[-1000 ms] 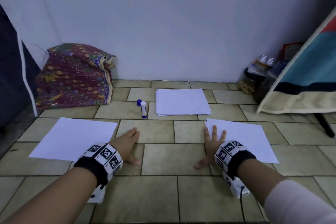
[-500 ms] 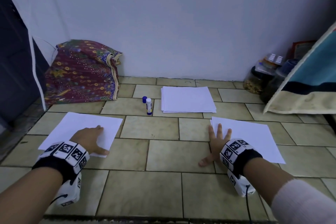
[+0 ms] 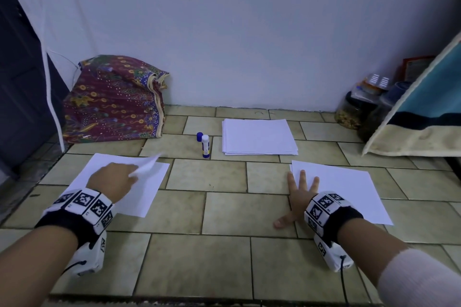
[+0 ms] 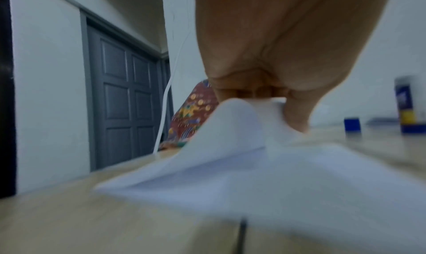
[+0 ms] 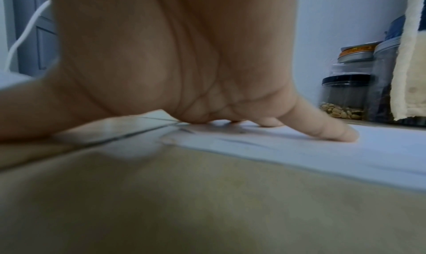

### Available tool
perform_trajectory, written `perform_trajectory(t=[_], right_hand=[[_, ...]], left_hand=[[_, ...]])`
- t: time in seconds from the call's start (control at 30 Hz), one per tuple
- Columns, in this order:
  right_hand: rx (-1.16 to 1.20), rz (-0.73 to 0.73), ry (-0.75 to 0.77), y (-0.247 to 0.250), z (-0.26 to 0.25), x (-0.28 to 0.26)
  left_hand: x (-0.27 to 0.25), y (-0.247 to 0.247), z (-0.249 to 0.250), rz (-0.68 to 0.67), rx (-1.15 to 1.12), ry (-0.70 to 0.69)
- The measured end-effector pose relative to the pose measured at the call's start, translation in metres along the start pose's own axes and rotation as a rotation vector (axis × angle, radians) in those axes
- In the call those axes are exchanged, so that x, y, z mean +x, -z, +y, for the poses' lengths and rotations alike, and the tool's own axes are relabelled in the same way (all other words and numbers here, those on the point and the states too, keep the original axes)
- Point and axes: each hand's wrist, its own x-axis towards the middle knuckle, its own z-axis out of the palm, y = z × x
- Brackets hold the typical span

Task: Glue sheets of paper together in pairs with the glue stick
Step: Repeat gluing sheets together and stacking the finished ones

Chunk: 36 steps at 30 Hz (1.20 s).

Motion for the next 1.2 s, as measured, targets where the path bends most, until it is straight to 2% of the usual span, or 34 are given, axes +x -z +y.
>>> perform_trajectory(t=[0.1,0.2,0.43,0.57,0.73,0.9,1.1,1.2], right_hand=[[-0.002,-0.005,-0.004,0.001,-0.001,0.001],[-0.011,0.000,-0.002,0.000,0.000,0.003],[-0.024,0.009,-0.003,-0.001,0.001,0.007],[-0.019,0.011,0.000,-0.001,0.000,0.007],[0.064,0.058,0.013,0.005,-0.003,0.004],[0.083,0.149,-0.003,0.015,-0.005,0.008],[0.164,0.309,-0.036,0.041,-0.007,0.004],[0.274,0.379,0.026,0.059,-0.013,-0.006]], left_hand=[[-0.007,0.033,0.010,0.135,-0.005,0.016],[-0.020,0.057,0.033,0.164,0.064,-0.023],[-0.051,0.036,0.163,-0.047,0.079,-0.299],[-0.052,0.019,0.205,-0.162,0.057,-0.392],[-0.043,0.015,0.204,-0.215,0.107,-0.413],[-0.026,0.013,0.187,-0.230,0.206,-0.514],[-0.016,0.011,0.172,-0.293,0.099,-0.563],[-0.012,0.012,0.165,-0.308,0.054,-0.535]])
